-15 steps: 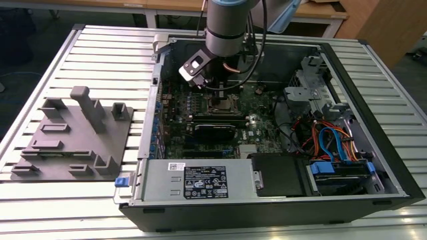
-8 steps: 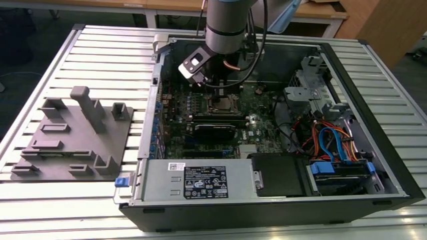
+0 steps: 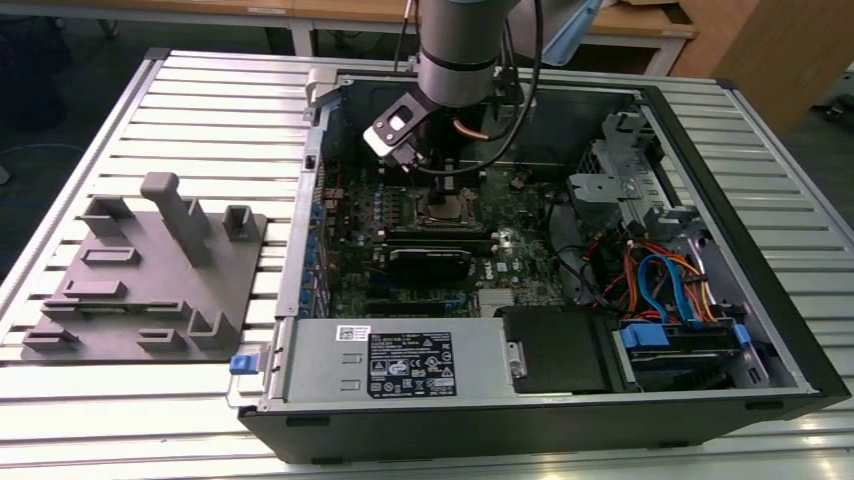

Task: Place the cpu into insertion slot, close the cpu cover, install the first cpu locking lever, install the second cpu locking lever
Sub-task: 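Close the cpu cover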

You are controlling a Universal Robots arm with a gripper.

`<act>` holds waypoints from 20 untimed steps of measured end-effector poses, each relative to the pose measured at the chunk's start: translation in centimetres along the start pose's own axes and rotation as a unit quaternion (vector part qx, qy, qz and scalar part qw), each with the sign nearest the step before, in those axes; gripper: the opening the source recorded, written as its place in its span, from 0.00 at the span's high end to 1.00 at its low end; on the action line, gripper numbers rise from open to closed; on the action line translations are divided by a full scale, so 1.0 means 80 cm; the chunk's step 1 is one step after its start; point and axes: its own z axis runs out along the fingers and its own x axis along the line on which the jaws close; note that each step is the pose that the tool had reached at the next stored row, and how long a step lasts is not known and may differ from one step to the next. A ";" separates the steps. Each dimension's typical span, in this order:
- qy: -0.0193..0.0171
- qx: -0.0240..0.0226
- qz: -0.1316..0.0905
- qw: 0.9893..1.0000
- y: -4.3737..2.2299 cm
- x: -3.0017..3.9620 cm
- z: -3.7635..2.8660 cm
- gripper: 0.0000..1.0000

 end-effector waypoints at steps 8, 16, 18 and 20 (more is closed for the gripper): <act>0.000 0.000 0.000 1.000 0.0031 -0.0001 0.0001 0.90; 0.000 0.000 0.000 1.000 0.0058 -0.0001 0.0000 0.90; 0.000 0.000 0.000 1.000 0.0100 -0.0002 0.0001 0.90; 0.000 0.000 0.000 1.000 0.0139 -0.0004 0.0001 0.90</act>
